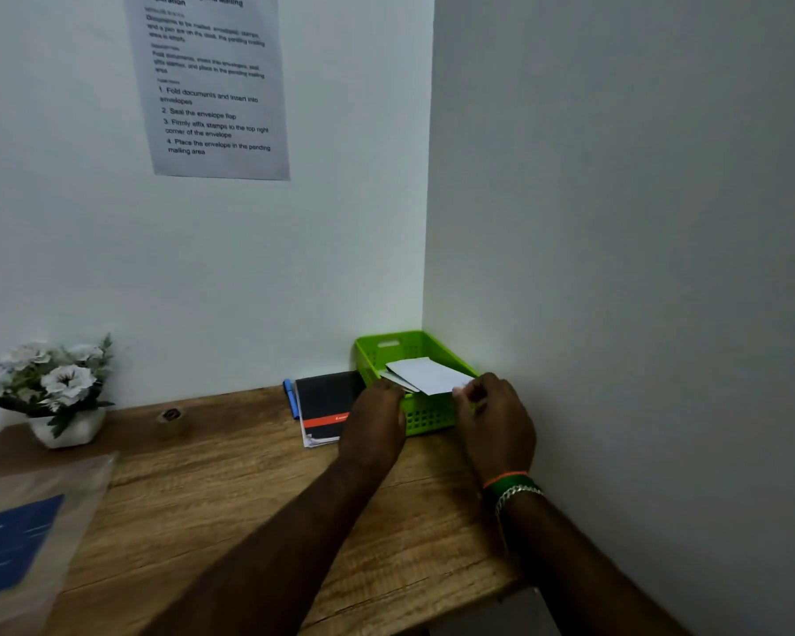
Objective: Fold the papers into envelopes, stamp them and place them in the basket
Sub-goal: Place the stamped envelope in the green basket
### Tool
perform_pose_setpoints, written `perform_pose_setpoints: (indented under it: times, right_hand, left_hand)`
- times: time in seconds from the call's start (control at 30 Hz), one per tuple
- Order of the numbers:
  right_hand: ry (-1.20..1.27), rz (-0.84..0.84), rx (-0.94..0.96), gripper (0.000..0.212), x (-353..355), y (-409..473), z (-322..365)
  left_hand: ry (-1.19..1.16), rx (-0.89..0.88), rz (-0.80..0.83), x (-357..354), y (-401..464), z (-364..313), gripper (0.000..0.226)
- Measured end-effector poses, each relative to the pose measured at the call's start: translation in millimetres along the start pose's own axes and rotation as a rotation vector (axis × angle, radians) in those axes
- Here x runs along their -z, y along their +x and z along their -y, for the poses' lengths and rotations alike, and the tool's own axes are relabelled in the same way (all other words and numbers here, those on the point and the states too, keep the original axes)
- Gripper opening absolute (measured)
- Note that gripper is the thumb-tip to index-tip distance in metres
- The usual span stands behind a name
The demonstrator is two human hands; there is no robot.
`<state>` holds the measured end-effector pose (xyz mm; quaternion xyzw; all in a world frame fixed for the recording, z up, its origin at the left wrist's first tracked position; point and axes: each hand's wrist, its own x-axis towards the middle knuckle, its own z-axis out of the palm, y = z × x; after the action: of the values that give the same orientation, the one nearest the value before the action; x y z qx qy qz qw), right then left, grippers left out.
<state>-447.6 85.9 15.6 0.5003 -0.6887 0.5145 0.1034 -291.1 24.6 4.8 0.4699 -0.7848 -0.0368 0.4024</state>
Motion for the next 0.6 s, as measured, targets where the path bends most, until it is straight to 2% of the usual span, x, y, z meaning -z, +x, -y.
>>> perform_pose_setpoints:
  times: [0.03,0.1,0.23,0.5,0.6]
  right_hand:
    - [-0.056,0.015,0.141,0.013,-3.9,-2.8,-2.7]
    - [-0.142,0.081,0.289,0.030,-18.0,-3.3,-15.6]
    - [-0.253,0.163,0.336,0.040,-31.6,8.0,-23.3]
    - [-0.221,0.340,0.333,0.054,-38.1,23.5,-17.2]
    - [-0.227,0.351,0.347,0.059,-29.6,19.2,-11.8]
  left_hand:
    - [0.022,-0.012,0.012,0.1,-0.4,-0.7,0.034]
    - [0.051,-0.024,0.017,0.6,-0.3,-1.8,0.033]
    - [0.069,-0.030,0.027,1.3,0.2,-1.8,0.034]
    - [0.042,-0.034,0.024,-3.4,-3.1,0.8,0.037]
    - [0.049,-0.053,0.089,2.7,-7.2,-0.8,0.045]
